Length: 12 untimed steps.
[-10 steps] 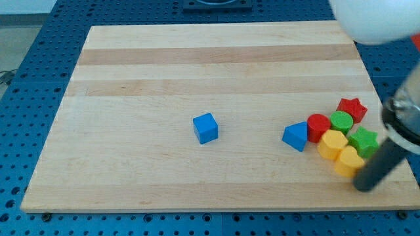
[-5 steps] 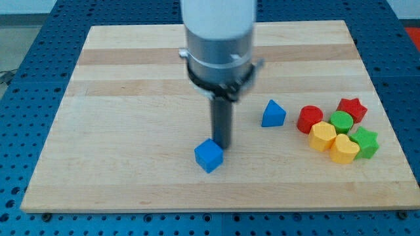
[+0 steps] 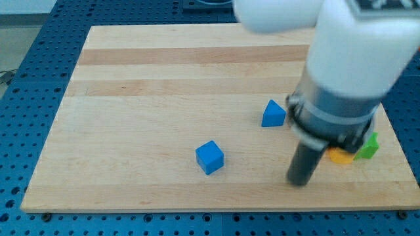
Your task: Push the yellow hexagon into the blue triangle
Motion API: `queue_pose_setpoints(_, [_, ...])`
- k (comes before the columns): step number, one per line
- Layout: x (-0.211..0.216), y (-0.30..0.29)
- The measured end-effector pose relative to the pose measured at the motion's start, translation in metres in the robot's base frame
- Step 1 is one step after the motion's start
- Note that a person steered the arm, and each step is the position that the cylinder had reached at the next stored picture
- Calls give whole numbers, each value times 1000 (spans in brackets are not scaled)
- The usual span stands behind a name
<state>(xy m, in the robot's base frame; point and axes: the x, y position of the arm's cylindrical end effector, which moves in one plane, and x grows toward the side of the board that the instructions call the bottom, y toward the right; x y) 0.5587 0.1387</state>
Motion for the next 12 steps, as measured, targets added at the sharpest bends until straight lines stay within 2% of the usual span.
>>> queue_pose_setpoints(1, [-15, 29])
queue_pose_setpoints(2, [2, 28])
queue_pose_setpoints(3, [59, 54])
queue_pose_setpoints(4, [45, 144])
queue_pose_setpoints(5, [30, 154])
queue_pose_setpoints(6, [-11, 134])
queue_pose_setpoints(7, [-15, 101])
queue_pose_setpoints(9, [-40, -36])
queue_pose_setpoints(10, [-69, -102])
queue_pose_setpoints(11, [-88, -146])
queue_pose_setpoints(12, [-87, -146])
